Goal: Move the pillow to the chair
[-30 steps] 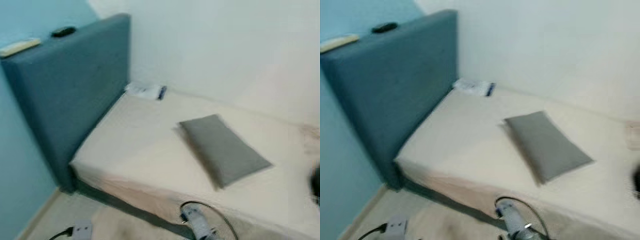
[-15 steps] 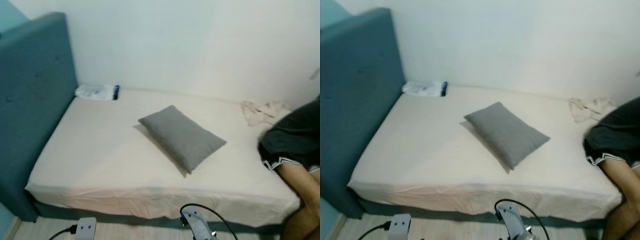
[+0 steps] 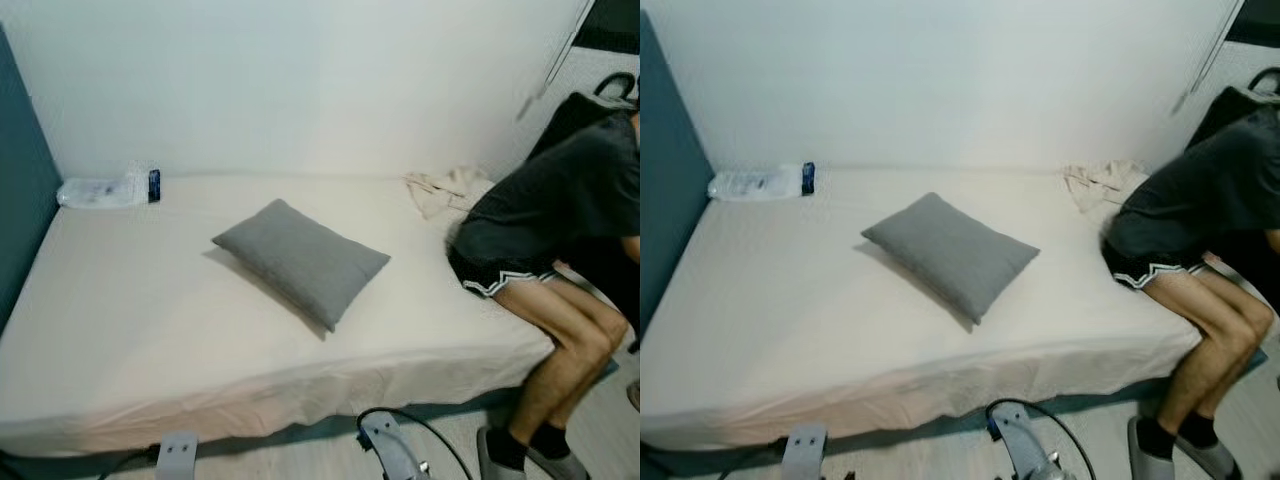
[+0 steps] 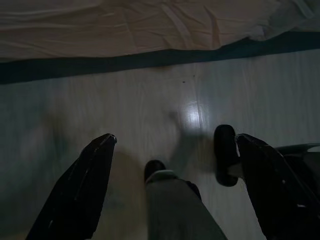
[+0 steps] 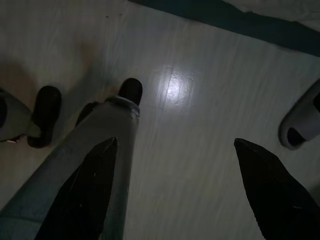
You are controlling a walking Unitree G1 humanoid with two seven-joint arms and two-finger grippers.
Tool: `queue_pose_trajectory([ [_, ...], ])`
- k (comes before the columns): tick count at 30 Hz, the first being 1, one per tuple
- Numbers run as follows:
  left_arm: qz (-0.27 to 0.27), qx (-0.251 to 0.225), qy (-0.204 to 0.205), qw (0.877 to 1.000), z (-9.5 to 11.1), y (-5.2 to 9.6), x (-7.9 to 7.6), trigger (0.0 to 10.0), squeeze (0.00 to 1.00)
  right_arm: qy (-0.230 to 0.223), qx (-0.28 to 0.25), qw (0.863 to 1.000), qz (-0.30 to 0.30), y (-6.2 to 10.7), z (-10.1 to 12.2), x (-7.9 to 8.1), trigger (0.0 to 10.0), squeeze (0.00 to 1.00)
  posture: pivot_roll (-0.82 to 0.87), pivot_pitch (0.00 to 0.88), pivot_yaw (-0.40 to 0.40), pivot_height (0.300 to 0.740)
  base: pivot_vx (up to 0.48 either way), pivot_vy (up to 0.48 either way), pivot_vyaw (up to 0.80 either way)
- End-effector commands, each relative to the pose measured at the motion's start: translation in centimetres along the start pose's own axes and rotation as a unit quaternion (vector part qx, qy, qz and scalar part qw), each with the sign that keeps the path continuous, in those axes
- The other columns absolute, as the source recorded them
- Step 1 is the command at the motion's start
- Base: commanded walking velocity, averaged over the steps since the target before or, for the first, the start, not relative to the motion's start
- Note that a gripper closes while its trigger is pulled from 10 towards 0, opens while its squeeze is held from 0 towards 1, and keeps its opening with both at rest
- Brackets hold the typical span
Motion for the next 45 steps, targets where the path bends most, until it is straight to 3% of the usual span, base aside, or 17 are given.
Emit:
queue_pose_trajectory([
  [1,-0.003,0.010,0.004,1.000,-0.59,0.13,-0.20,10.0,0.00,-0.003,-0.005,1.000,-0.006,0.03,0.26,-0.31,10.0,0.00,0.10,0.042,-0.089,0.740,0.000,0.000,0.00],
  [8,-0.010,0.013,0.006,1.000,-0.57,0.08,-0.42,10.0,0.00,-0.003,-0.006,1.000,-0.006,0.04,0.33,-0.41,10.0,0.00,0.10,0.040,-0.096,0.740,0.000,0.000,0.00],
  [23,-0.018,0.019,0.005,1.000,-0.65,0.04,-0.69,10.0,0.00,0.003,-0.007,1.000,-0.006,0.06,0.52,-0.58,10.0,0.00,0.10,0.042,-0.097,0.740,0.000,-0.405,0.00],
  [41,-0.011,0.024,0.014,1.000,-0.81,0.05,-0.58,10.0,0.00,0.006,-0.004,1.000,-0.006,0.09,0.26,-0.72,10.0,0.00,0.10,0.041,-0.102,0.740,0.000,0.000,0.00],
  [45,-0.002,0.011,0.029,1.000,-0.41,0.02,-0.18,10.0,0.00,-0.015,-0.023,1.000,0.002,0.08,0.94,-0.53,10.0,0.00,0.10,0.038,-0.104,0.740,0.000,0.000,0.00],
])
Point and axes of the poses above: a point about 5 cm out from each wrist's last joint towards the gripper, its own y axis pointing back from the gripper into the wrist, its own z axis along the axis of the wrist's last joint, x = y × z, the point moved 4 cm from there along -y, pointing out of the wrist towards the gripper
